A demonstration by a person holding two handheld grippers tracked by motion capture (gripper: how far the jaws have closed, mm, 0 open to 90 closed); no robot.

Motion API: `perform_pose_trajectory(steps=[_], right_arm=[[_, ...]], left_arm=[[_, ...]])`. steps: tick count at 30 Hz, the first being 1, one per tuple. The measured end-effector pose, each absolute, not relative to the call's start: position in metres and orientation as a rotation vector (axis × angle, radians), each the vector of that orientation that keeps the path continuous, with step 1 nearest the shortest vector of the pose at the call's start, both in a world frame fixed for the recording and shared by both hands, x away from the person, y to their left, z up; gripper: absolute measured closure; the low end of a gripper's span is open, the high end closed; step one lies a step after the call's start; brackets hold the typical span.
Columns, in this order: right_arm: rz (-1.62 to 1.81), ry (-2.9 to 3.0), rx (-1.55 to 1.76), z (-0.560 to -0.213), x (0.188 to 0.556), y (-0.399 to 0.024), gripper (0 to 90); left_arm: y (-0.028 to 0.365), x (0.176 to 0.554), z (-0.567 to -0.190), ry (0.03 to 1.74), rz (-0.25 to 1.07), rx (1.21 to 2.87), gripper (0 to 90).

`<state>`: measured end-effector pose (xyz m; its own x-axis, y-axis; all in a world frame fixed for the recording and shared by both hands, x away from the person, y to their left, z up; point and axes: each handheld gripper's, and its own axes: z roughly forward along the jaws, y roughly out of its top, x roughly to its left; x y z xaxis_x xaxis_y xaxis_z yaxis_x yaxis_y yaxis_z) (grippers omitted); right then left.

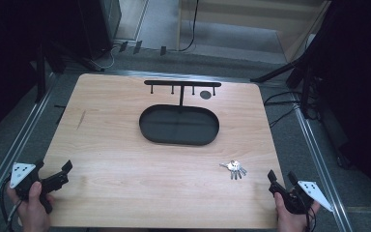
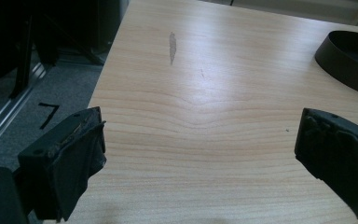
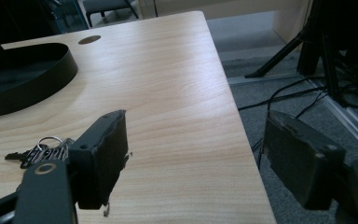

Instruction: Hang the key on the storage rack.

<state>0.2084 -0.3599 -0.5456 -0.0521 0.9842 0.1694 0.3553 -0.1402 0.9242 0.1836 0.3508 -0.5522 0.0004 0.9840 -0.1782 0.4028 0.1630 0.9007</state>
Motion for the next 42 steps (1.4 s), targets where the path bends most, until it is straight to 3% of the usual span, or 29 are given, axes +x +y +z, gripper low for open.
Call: perform_pose_trajectory(steps=[9, 14, 23, 31, 42], right_arm=[[1.205, 1.43, 1.612, -0.546, 0.209, -0.362, 25.1], [1.126, 1.436, 1.691, -0.542, 0.209, -0.357, 30.7], [1.013, 1.558, 1.693, -0.524, 0.223, -0.338, 30.1], [0.922, 1.657, 1.69, -0.5, 0.247, -0.324, 27.1], [0.767, 1.817, 1.754, -0.486, 0.279, -0.305, 13.9]], left_arm=[[0.352, 0.183, -0.552, 1.555, 0.827, 1.373, 1.8], [0.352, 0.182, -0.552, 1.551, 0.841, 1.361, 1.8], [0.352, 0.182, -0.552, 1.556, 0.834, 1.356, 1.8], [0.353, 0.182, -0.552, 1.553, 0.826, 1.351, 1.8], [0.353, 0.182, -0.552, 1.549, 0.819, 1.352, 1.8]])
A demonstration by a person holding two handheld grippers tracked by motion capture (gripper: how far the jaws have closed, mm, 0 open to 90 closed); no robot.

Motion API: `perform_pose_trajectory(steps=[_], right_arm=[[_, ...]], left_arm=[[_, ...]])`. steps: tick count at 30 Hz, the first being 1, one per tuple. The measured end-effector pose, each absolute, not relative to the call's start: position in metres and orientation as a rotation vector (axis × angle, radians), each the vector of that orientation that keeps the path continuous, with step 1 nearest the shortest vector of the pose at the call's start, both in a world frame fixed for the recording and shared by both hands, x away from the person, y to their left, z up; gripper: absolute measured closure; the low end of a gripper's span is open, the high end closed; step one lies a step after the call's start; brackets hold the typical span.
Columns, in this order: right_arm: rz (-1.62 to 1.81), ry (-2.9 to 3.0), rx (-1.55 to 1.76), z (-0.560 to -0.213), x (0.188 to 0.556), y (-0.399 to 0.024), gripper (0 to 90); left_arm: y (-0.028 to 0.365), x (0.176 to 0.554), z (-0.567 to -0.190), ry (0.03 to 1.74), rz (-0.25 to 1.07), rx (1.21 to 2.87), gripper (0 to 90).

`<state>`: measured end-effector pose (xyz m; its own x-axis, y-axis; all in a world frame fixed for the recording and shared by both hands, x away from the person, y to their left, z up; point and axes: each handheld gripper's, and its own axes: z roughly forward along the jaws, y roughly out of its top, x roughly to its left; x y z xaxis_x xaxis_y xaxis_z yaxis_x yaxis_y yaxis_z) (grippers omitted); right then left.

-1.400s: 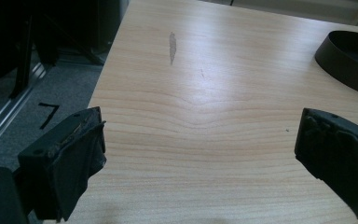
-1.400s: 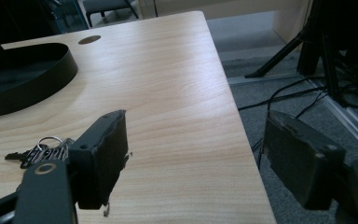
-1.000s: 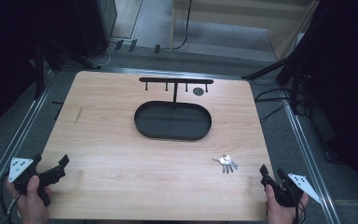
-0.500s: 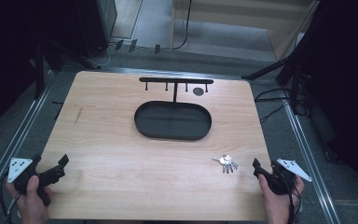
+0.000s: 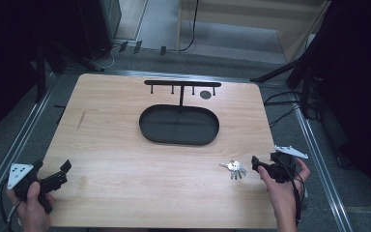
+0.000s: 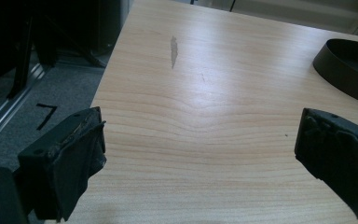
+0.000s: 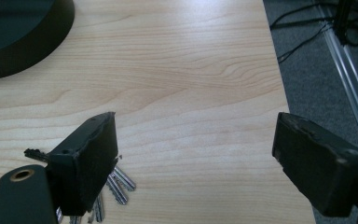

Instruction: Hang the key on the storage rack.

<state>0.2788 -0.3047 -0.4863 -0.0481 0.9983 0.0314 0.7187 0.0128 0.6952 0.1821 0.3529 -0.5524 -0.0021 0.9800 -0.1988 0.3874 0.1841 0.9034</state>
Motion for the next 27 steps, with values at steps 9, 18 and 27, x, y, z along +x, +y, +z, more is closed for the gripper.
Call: perform_pose_trajectory(steps=[9, 18, 27], right_arm=[[0.674, 1.92, 1.799, -0.481, 0.3, -0.296, 13.2], [0.532, 2.049, 1.834, -0.488, 0.319, -0.279, 13.3], [0.408, 2.101, 1.922, -0.483, 0.33, -0.265, 13.2]], left_arm=[[0.353, 0.182, -0.552, 1.549, 0.818, 1.361, 1.8], [0.353, 0.183, -0.552, 1.553, 0.814, 1.367, 1.8], [0.354, 0.183, -0.552, 1.556, 0.811, 1.361, 1.8]])
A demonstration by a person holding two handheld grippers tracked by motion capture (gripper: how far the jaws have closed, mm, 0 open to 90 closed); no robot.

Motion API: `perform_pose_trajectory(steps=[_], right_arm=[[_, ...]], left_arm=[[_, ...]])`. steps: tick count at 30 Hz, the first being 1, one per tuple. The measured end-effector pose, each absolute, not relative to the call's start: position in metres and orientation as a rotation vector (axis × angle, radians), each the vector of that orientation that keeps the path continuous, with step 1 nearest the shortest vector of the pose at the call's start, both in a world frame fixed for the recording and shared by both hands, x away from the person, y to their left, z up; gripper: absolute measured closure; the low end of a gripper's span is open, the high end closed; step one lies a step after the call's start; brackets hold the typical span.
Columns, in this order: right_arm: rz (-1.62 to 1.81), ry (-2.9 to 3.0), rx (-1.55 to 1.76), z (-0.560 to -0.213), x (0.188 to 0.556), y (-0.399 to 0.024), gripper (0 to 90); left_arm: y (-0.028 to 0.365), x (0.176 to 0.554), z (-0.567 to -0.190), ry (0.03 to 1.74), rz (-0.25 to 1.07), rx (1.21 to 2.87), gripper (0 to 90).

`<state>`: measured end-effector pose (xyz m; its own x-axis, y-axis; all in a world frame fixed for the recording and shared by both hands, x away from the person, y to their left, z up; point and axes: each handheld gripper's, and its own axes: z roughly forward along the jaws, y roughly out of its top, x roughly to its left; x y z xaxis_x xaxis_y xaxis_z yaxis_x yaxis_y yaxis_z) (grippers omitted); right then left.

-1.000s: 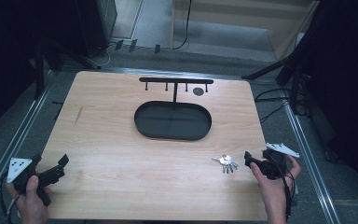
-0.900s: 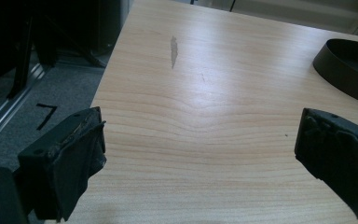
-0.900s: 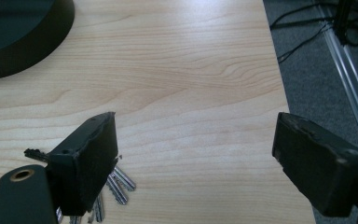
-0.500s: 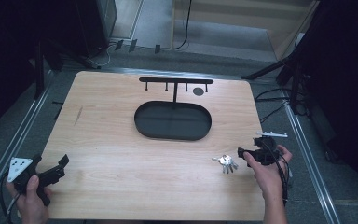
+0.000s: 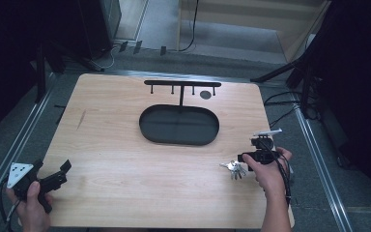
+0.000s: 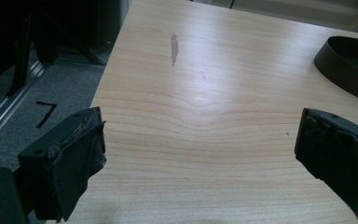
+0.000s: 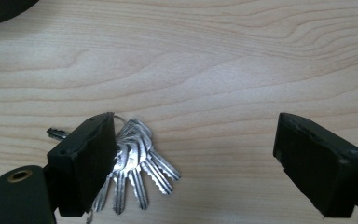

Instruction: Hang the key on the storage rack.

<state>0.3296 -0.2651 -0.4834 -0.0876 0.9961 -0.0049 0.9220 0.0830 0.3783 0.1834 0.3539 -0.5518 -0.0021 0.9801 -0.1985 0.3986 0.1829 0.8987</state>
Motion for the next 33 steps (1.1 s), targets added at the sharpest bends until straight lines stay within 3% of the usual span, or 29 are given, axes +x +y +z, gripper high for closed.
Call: perform_pose_trajectory(steps=[21, 24, 25, 26, 27, 28, 29, 33], right_arm=[[0.092, 2.395, 1.798, -0.507, 0.333, -0.225, 20.7], [0.079, 2.417, 1.775, -0.509, 0.328, -0.23, 34.4], [0.079, 2.417, 1.775, -0.509, 0.328, -0.23, 34.4], [0.128, 2.425, 1.792, -0.508, 0.327, -0.232, 48.2], [0.184, 2.444, 1.775, -0.506, 0.325, -0.236, 74.6], [0.184, 2.444, 1.775, -0.506, 0.325, -0.236, 74.6], [0.197, 2.452, 1.8, -0.505, 0.325, -0.242, 81.1], [0.2, 2.439, 1.852, -0.502, 0.327, -0.25, 81.3]], left_arm=[[0.355, 0.184, -0.552, 1.558, 0.801, 1.368, 1.8], [0.355, 0.184, -0.552, 1.56, 0.797, 1.365, 1.8], [0.355, 0.184, -0.552, 1.56, 0.797, 1.365, 1.8], [0.355, 0.184, -0.552, 1.56, 0.794, 1.364, 1.8], [0.355, 0.184, -0.552, 1.561, 0.793, 1.365, 1.8], [0.355, 0.184, -0.552, 1.561, 0.793, 1.365, 1.8], [0.355, 0.184, -0.552, 1.562, 0.791, 1.364, 1.8], [0.355, 0.184, -0.552, 1.561, 0.792, 1.367, 1.8]])
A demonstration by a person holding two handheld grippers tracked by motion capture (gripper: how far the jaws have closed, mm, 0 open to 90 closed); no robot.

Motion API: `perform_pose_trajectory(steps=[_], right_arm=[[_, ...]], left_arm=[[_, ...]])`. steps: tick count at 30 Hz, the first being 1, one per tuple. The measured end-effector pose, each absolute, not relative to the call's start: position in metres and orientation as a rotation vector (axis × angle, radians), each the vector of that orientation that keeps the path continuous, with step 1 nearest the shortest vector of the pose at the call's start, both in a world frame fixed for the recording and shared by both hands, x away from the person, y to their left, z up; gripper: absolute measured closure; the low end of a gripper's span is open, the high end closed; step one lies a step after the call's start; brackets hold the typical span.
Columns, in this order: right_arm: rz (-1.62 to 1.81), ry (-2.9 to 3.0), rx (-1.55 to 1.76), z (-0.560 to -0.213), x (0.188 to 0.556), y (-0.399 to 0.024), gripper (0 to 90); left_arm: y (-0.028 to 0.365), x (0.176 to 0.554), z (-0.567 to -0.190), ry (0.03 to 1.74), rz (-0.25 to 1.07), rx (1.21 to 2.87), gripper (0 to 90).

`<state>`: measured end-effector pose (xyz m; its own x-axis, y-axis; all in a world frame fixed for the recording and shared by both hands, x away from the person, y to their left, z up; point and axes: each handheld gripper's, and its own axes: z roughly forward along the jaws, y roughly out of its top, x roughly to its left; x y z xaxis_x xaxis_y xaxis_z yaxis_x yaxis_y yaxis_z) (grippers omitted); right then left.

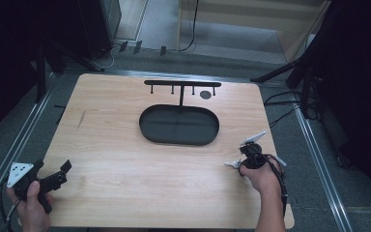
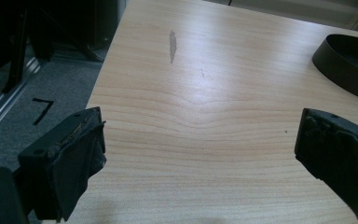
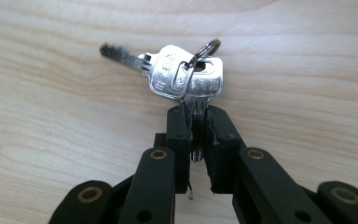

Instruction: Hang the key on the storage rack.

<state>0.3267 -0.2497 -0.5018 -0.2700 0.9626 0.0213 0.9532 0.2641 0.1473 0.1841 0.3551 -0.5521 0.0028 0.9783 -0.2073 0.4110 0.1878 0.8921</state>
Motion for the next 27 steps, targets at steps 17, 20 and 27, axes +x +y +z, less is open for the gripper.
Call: perform_pose_trajectory(steps=[17, 20, 27], right_arm=[[0.292, 2.418, 1.693, -0.415, 0.361, -0.209, 84.0], [0.306, 2.441, 1.706, -0.408, 0.367, -0.199, 84.0], [0.293, 2.441, 1.681, -0.398, 0.374, -0.186, 83.9]], left_arm=[[0.356, 0.184, -0.552, 1.558, 0.78, 1.368, 1.8], [0.356, 0.184, -0.552, 1.556, 0.775, 1.365, 1.8], [0.356, 0.184, -0.552, 1.554, 0.77, 1.36, 1.8]])
